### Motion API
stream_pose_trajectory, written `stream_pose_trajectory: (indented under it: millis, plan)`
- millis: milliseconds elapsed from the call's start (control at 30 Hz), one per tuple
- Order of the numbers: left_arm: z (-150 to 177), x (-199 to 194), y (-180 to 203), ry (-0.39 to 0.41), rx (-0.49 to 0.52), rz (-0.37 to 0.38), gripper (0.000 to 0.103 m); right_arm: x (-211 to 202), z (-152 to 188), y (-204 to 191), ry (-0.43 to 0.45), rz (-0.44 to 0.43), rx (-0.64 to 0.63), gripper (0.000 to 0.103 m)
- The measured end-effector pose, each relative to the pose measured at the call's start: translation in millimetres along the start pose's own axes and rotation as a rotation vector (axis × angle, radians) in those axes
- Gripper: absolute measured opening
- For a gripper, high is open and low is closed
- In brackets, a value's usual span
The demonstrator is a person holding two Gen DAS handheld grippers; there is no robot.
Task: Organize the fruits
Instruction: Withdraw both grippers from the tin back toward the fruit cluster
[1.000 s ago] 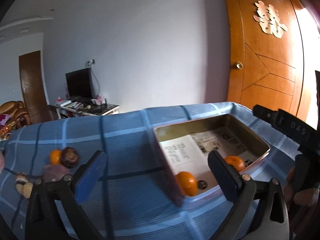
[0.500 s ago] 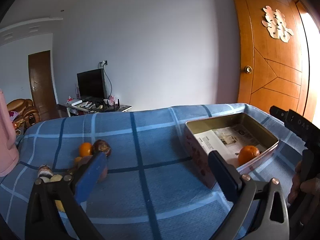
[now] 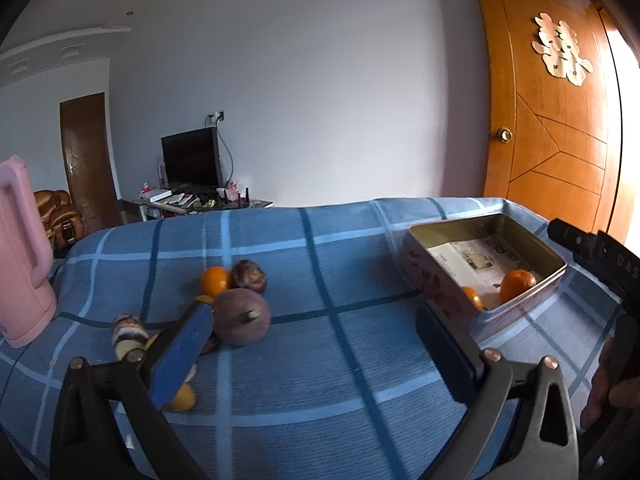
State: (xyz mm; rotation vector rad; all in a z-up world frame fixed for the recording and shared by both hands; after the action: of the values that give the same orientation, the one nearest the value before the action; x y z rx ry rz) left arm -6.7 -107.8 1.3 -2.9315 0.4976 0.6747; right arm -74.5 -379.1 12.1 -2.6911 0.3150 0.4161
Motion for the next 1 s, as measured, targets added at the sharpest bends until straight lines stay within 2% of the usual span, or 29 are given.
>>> stream_pose_trajectory:
  millis: [267,467,633,833,900,1000]
  plan:
    - [5,-2,-45,-0.030,-0.059,-0.033,0.103,2,25,-59,-0.045,-0.058,-0.075,0.086]
    - [9,-4,-76,-0.039,-0.051,-0.068,0.103,9,41,-98,-0.094,-0.110,-0.093,0.086]
    - [13,1,-116,-0.082,-0.043,-0.108,0.103,14,57,-135,-0.137,-0.145,-0.130,0.086]
    - [21,14,-177,-0.192,-0.093,-0.203,0.103,32,84,-185,-0.277,-0.225,-0.190,0.086]
    - [22,15,-196,-0.202,-0.107,-0.258,0.103,38,94,-204,-0.334,-0.249,-0.221,0.085]
    - [20,13,-214,-0.194,-0.110,-0.322,0.103,45,109,-230,-0.399,-0.319,-0.264,0.079]
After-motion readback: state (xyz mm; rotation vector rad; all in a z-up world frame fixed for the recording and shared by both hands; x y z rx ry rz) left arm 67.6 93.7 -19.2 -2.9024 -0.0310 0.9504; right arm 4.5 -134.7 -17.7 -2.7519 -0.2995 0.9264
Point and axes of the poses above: each gripper's, at about its wrist camera, not at the fingertips, and x roughly the way its jaws point, y to its right, z to its underside, the point moved 1 cm from there along x, roughly the way its jaws point, and after that the axes turned 1 degree about x, right-handed, at the moved point
